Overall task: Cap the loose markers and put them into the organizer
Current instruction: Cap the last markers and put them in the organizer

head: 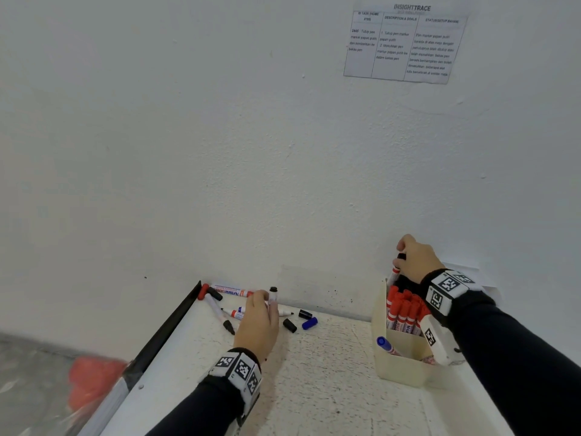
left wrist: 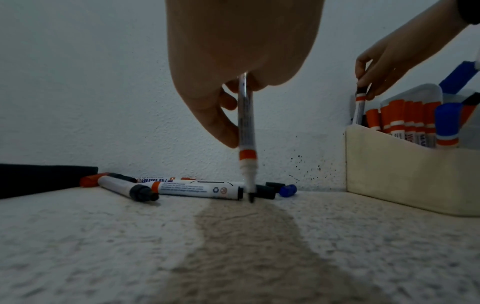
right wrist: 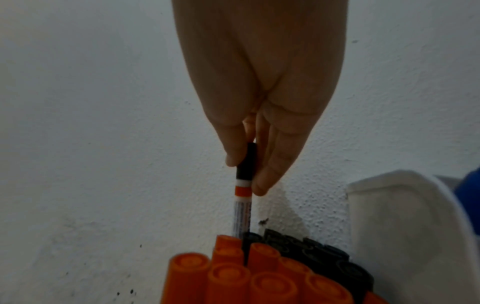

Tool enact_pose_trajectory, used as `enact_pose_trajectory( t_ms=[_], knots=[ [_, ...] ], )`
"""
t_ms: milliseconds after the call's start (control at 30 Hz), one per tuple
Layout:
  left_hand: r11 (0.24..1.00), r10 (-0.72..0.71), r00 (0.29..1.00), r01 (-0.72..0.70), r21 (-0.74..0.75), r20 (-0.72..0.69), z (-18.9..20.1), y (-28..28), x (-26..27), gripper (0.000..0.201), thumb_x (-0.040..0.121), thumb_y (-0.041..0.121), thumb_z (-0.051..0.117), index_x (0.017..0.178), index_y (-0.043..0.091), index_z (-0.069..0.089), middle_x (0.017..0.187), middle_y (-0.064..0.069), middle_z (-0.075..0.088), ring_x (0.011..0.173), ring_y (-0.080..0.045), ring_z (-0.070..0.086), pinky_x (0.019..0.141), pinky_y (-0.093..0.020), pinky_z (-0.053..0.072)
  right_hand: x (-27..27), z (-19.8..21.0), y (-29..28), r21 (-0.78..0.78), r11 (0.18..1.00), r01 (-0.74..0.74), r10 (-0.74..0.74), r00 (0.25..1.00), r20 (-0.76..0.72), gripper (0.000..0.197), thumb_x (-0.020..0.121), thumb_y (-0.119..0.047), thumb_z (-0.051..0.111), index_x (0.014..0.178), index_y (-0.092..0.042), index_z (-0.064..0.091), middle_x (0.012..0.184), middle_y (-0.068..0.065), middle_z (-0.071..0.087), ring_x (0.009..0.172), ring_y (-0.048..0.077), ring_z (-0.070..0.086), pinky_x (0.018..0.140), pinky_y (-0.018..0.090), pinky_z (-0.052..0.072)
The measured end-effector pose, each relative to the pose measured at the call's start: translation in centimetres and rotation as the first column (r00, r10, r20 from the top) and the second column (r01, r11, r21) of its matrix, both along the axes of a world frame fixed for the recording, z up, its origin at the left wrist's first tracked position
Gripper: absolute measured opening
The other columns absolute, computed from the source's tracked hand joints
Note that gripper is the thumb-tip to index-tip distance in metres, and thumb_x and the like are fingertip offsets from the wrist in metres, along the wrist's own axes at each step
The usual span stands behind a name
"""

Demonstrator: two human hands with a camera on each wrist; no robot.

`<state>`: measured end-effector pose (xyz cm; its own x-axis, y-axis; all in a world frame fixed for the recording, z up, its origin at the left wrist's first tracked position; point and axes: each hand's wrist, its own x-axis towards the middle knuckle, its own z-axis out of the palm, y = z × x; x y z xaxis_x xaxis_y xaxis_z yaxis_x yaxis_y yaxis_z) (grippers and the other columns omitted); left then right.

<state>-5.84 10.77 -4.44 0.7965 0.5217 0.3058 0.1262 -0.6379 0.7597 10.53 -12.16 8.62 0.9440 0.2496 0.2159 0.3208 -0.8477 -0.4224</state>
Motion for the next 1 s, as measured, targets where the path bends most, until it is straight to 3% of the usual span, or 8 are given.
enact_pose_trajectory(
  t_ms=[133, 233, 367, 433, 533, 733, 867, 1000],
  knots=[
    [0.996, -0.051, 0.967, 0.029, -0.09, -0.248, -0.9, 0.7, 0.1, 0.018, 0.097, 0.029, 0.038, 0.105, 0.014, 0.042, 0.069, 0.003, 0.052, 0.055, -0.008, 0.047, 0.047, -0.018, 0.034, 0.4, 0.5, -0.4, 0.029, 1.0, -0.005, 0.004, 1.0, 0.026, 0.02, 0.087, 0.002, 0.052, 0.106, -0.003, 0.055, 0.099, 0.017, 0.061, 0.074, 0.017, 0.054, 0.065, 0.023, 0.042],
    [0.994, -0.054, 0.929, 0.017, -0.105, -0.367, -1.4, 1.0, -0.4, 0.015, 0.097, 0.03, 0.039, 0.099, 0.015, 0.04, 0.079, 0.0, 0.054, 0.064, -0.01, 0.05, 0.052, -0.019, 0.037, 0.5, 0.3, -0.3, 0.013, 0.999, -0.036, 0.035, 0.999, 0.023, 0.025, 0.085, 0.009, 0.045, 0.098, -0.006, 0.061, 0.101, 0.015, 0.063, 0.083, 0.019, 0.056, 0.07, 0.022, 0.042],
    [0.992, -0.036, 0.917, -0.014, -0.122, -0.397, -1.7, 1.1, -1.1, 0.015, 0.097, 0.03, 0.04, 0.097, 0.014, 0.04, 0.081, 0.002, 0.051, 0.068, -0.008, 0.049, 0.055, -0.015, 0.036, 0.4, -0.5, 0.1, -0.069, 0.997, -0.017, 0.017, 1.0, -0.005, 0.026, 0.089, 0.003, 0.046, 0.108, -0.005, 0.062, 0.115, 0.017, 0.061, 0.106, 0.028, 0.057, 0.088, 0.027, 0.042],
    [0.993, -0.031, 0.915, -0.019, -0.118, -0.403, -1.8, 1.1, -1.3, 0.018, 0.098, 0.031, 0.039, 0.1, 0.013, 0.042, 0.077, 0.005, 0.048, 0.066, -0.006, 0.047, 0.05, -0.011, 0.032, 0.2, -0.7, 0.1, -0.092, 0.996, 0.023, -0.027, 0.999, -0.036, 0.023, 0.091, -0.006, 0.051, 0.113, -0.004, 0.055, 0.115, 0.019, 0.059, 0.098, 0.029, 0.055, 0.081, 0.029, 0.042],
    [0.994, -0.019, 0.906, -0.029, -0.107, -0.423, -2.1, 1.4, -1.3, 0.018, 0.098, 0.031, 0.038, 0.101, 0.013, 0.042, 0.082, 0.003, 0.049, 0.065, -0.004, 0.046, 0.048, -0.01, 0.03, 0.3, -0.8, 0.3, -0.084, 0.995, 0.051, -0.054, 0.998, -0.033, 0.012, 0.087, -0.009, 0.058, 0.093, -0.007, 0.047, 0.105, 0.021, 0.06, 0.081, 0.024, 0.048, 0.069, 0.027, 0.035],
    [0.991, -0.022, 0.888, -0.041, -0.126, -0.459, -3.3, 1.5, -1.1, 0.022, 0.097, 0.032, 0.039, 0.105, 0.012, 0.045, 0.087, 0.001, 0.052, 0.063, -0.001, 0.045, 0.049, -0.011, 0.032, 0.4, -0.6, 1.2, -0.134, 0.988, 0.08, -0.081, 0.997, 0.004, 0.005, 0.088, -0.005, 0.056, 0.086, -0.004, 0.052, 0.103, 0.02, 0.063, 0.08, 0.025, 0.053, 0.065, 0.027, 0.039],
    [0.994, -0.015, 0.879, -0.041, -0.106, -0.477, -3.6, 1.5, -1.0, 0.027, 0.097, 0.033, 0.04, 0.111, 0.012, 0.046, 0.092, 0.0, 0.056, 0.073, -0.008, 0.054, 0.063, -0.016, 0.044, -0.3, -2.8, 1.6, -0.329, 0.942, 0.063, -0.1, 0.99, -0.097, 0.023, 0.093, -0.007, 0.045, 0.106, -0.004, 0.064, 0.116, 0.013, 0.062, 0.107, 0.027, 0.058, 0.094, 0.031, 0.046],
    [0.993, -0.011, 0.878, -0.045, -0.105, -0.479, -3.6, 1.6, -1.0, 0.027, 0.097, 0.034, 0.04, 0.113, 0.012, 0.046, 0.102, -0.003, 0.059, 0.081, -0.012, 0.055, 0.072, -0.02, 0.046, -0.1, -3.1, 1.4, -0.286, 0.953, 0.097, -0.127, 0.988, -0.087, 0.022, 0.091, -0.008, 0.047, 0.106, -0.004, 0.063, 0.114, 0.014, 0.061, 0.106, 0.028, 0.058, 0.095, 0.034, 0.046]
  ],
)
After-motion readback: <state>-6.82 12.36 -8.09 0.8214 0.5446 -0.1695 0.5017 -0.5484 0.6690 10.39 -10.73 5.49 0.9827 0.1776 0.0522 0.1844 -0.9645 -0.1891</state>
